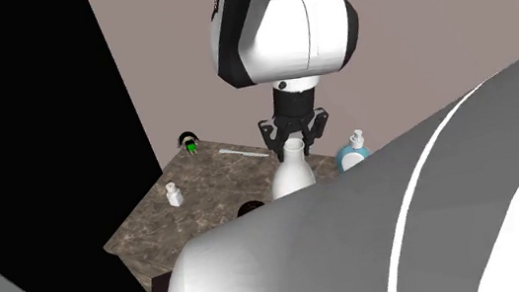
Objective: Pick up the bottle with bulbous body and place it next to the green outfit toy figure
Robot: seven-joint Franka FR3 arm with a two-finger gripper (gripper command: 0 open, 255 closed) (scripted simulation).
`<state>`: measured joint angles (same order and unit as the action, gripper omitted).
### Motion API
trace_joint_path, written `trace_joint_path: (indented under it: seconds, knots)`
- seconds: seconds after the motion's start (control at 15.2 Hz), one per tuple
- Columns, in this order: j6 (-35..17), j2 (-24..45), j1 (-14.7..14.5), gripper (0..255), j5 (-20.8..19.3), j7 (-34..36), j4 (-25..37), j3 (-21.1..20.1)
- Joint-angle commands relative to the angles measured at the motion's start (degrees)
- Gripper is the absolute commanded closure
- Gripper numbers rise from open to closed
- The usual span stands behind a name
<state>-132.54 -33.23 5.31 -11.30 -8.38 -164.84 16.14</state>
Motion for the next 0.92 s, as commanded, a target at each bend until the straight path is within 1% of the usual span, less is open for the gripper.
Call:
trace_joint_path:
  seconds: [0.0, 0.86]
  knots:
    - [2.52, -1.82, 0.14, 255, 0.09, -0.04, 0.69, -0.30]
    - [15.46, -8.12, -0.13, 255, 1.46, -0.04, 7.37, -2.15]
